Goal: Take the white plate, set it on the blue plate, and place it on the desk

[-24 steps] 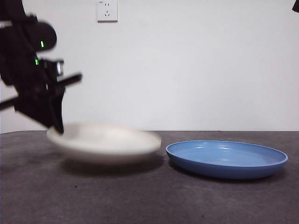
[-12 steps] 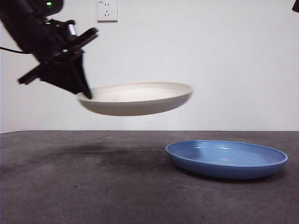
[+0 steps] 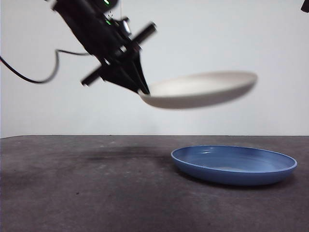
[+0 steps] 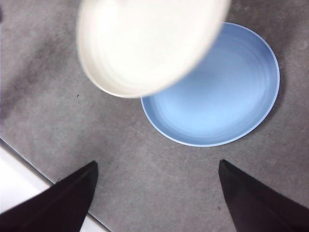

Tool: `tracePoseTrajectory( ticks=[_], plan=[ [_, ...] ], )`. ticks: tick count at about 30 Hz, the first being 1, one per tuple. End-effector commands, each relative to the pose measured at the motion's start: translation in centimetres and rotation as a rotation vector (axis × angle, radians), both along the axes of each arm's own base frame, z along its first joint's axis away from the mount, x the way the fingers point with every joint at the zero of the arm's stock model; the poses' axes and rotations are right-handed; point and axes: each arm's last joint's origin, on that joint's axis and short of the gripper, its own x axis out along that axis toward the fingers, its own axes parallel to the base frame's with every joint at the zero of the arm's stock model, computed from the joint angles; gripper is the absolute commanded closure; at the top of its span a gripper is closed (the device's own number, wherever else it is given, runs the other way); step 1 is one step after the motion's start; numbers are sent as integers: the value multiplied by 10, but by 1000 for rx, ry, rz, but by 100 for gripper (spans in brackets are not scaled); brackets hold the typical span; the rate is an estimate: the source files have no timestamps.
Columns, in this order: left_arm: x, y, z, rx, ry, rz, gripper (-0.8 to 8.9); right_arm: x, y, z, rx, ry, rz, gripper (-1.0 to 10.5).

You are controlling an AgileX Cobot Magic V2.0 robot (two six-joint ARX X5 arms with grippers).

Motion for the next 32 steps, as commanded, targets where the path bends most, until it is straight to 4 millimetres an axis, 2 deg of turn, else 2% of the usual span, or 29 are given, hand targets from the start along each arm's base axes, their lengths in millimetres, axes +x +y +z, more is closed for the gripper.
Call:
tracePoseTrajectory(
  ticks=[1,6,13,18,23,25,30,32],
  plan=[
    [10,-21,-14,25,20,-14,804,2,1,6,9,-16,0,545],
    [18,-43,-35,63,55,-39,804,2,1,6,10,-16,0,545],
    [22,-62,-60,115,84,-52,804,2,1,6,10,-15,0,545],
    [23,-69,-71,130,100,-63,804,2,1,6,10,-15,-1,545],
    [23,-72,-73,124,91,-68,801,2,1,6,10,-15,0,545],
    [23,-73,-73,121,86,-69,755,2,1,6,10,-15,-1,545],
    [22,-73,-73,126,93,-71,537,2,1,6,10,-15,0,545],
    [22,-74,-73,125,91,-74,498,2,1,6,10,-15,0,545]
  ],
)
